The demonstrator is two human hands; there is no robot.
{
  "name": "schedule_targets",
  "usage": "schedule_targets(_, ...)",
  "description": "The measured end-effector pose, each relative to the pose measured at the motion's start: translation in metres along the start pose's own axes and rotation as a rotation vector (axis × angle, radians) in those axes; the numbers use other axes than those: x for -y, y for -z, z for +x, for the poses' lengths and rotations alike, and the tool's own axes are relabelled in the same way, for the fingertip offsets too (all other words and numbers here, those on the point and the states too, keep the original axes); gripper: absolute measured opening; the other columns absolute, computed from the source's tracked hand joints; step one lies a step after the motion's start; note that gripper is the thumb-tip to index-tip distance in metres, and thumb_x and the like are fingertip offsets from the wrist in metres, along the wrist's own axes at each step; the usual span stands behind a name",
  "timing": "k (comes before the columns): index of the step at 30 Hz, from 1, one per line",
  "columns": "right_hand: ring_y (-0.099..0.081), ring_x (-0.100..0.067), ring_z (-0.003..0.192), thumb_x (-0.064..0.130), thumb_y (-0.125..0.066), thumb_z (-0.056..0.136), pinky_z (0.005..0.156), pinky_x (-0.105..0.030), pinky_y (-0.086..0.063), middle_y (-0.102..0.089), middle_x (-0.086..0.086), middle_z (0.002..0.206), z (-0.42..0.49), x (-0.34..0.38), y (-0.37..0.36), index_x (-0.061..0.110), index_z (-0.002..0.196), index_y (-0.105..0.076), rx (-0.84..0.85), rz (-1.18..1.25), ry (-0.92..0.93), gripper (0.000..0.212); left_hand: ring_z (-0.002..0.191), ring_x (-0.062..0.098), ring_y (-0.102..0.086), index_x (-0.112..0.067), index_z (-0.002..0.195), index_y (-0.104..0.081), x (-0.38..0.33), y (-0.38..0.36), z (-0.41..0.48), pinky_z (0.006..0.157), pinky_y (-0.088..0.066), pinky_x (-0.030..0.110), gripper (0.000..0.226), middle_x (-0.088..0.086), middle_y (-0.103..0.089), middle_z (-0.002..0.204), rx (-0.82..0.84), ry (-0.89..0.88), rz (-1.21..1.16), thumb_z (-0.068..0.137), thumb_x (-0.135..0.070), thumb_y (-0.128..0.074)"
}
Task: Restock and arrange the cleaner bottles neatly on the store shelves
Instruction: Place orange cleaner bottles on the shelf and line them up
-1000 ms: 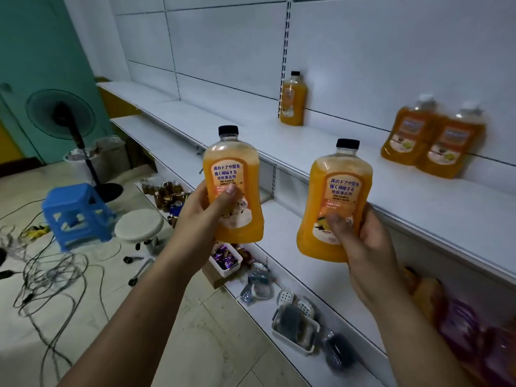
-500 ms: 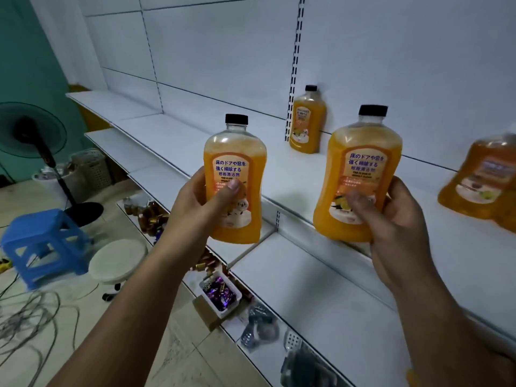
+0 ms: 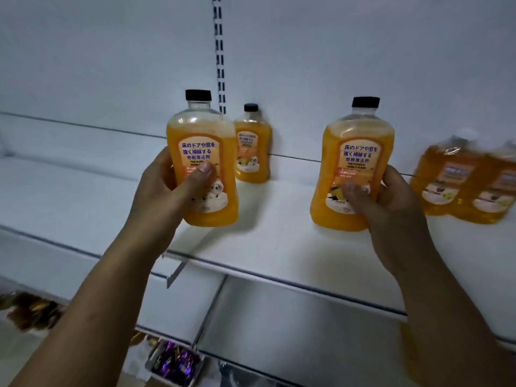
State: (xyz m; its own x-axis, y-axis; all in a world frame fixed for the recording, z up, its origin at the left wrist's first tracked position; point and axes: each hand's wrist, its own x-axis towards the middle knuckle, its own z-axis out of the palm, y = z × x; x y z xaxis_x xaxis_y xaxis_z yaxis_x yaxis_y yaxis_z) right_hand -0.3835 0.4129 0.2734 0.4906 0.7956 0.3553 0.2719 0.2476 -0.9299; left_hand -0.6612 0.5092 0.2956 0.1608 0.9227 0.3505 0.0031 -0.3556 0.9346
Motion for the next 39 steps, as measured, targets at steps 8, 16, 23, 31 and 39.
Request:
schedule_targets(8,-0.072,-0.007,0.112,0.036,-0.075,0.084,0.098,-0.035,-0.058,-0.073,0.008,0.126,0.050,0.016,-0.015,0.021,0.140,-0.056,-0.029,-0.110,0.023,0.061,0.098,0.010,-0.076,-0.027,0.142,-0.045,-0.004,-0.023,0.108,0.080,-0.064,0.029,0.069,-0.006,-0.076,0.107,0.394,-0.223,0.145,0.086,-0.016,-0.085)
schedule_targets(16,-0.068,-0.012,0.119,0.028,-0.078,0.092,0.100,-0.040,-0.058,-0.070,0.006,0.129,0.101,0.001,-0.008,0.021,0.140,-0.058,-0.075,-0.203,0.052,0.052,0.096,0.010,-0.072,-0.041,0.145,-0.041,-0.017,-0.082,0.158,0.081,-0.064,0.028,0.080,-0.006,-0.062,0.127,0.508,-0.460,0.425,0.082,-0.022,-0.087)
schedule_targets(23,-0.067,-0.009,0.116,0.027,-0.081,0.090,0.095,-0.034,-0.059,-0.072,0.007,0.126,0.110,-0.039,-0.007,0.020,0.137,-0.062,-0.160,-0.185,0.011,0.051,0.102,0.014,-0.069,-0.043,0.140,-0.043,0.004,-0.106,0.167,0.091,-0.059,0.041,0.081,-0.009,-0.066,0.120,0.513,-0.440,0.553,0.078,-0.024,-0.090)
schedule_targets(31,-0.063,-0.014,0.119,0.028,-0.081,0.090,0.102,-0.037,-0.056,-0.067,0.003,0.135,0.118,-0.058,-0.011,0.018,0.140,-0.059,-0.180,-0.279,-0.035,0.055,0.121,0.021,-0.060,-0.028,0.139,-0.056,0.019,-0.129,0.181,0.108,-0.029,0.042,0.077,-0.007,-0.064,0.131,0.359,-0.575,0.944,0.073,-0.047,-0.090)
schedule_targets(39,-0.062,-0.009,0.111,0.025,-0.082,0.089,0.093,-0.027,-0.054,-0.065,0.003,0.133,0.121,-0.068,-0.016,0.018,0.140,-0.056,-0.102,-0.349,-0.014,0.057,0.137,0.028,-0.039,-0.024,0.136,-0.063,0.026,-0.118,0.186,0.109,-0.031,0.044,0.082,0.001,-0.052,0.141,0.218,-0.631,1.063,0.067,-0.059,-0.089)
